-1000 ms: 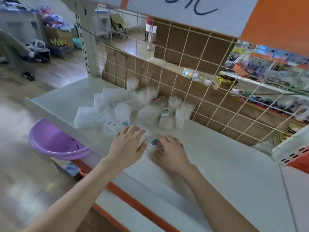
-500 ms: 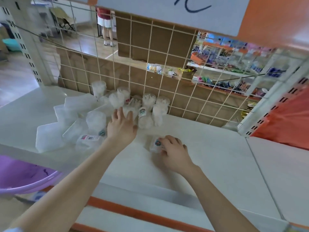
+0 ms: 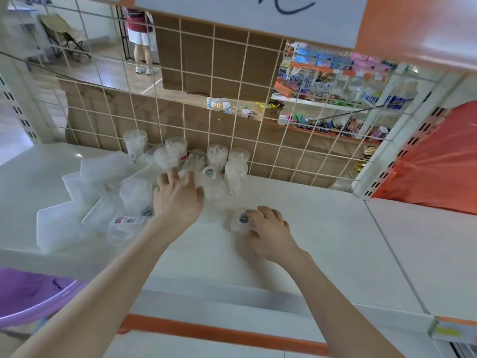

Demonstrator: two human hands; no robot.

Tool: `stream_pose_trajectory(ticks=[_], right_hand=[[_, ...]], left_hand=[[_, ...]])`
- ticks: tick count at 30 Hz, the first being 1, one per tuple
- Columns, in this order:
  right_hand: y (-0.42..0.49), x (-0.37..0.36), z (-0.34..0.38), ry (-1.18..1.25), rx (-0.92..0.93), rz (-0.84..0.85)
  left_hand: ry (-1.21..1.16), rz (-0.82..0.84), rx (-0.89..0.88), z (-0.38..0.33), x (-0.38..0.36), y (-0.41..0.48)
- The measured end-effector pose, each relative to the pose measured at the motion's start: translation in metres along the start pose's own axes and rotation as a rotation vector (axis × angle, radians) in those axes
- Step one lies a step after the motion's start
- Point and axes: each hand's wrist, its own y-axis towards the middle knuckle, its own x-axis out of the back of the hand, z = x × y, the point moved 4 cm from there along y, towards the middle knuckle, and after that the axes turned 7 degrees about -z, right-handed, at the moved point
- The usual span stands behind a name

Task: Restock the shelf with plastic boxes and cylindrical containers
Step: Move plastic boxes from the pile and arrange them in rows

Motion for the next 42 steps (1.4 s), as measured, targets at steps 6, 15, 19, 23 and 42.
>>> stream_pose_trajectory(ticks=[6, 15, 19, 23, 42], right_hand=[[-0.001, 0.021, 0.026, 0.257, 0.109, -0.235], [-0.008, 0.029, 0.042, 0.61, 0.129, -0.338], [-0.014, 0.03, 0.046, 0.61, 0.178, -0.316], [-0.021, 0.031, 0.053, 0.578, 0.268, -0.258], [-0.029, 0.008, 0.05, 0.485, 0.043, -0.262]], left_hand=[[-0.482, 0.108, -0.007, -0.01, 0.023, -0.013], [-0.984, 0.474, 0.368, 0.002, 0.012, -0.036], [-0.966, 0.477, 0.352, 0.003, 0.012, -0.042], [-0.978, 0.448, 0.371, 0.005, 0.01, -0.044], [-1.014, 0.295, 0.272, 0.017, -0.006, -0.055]])
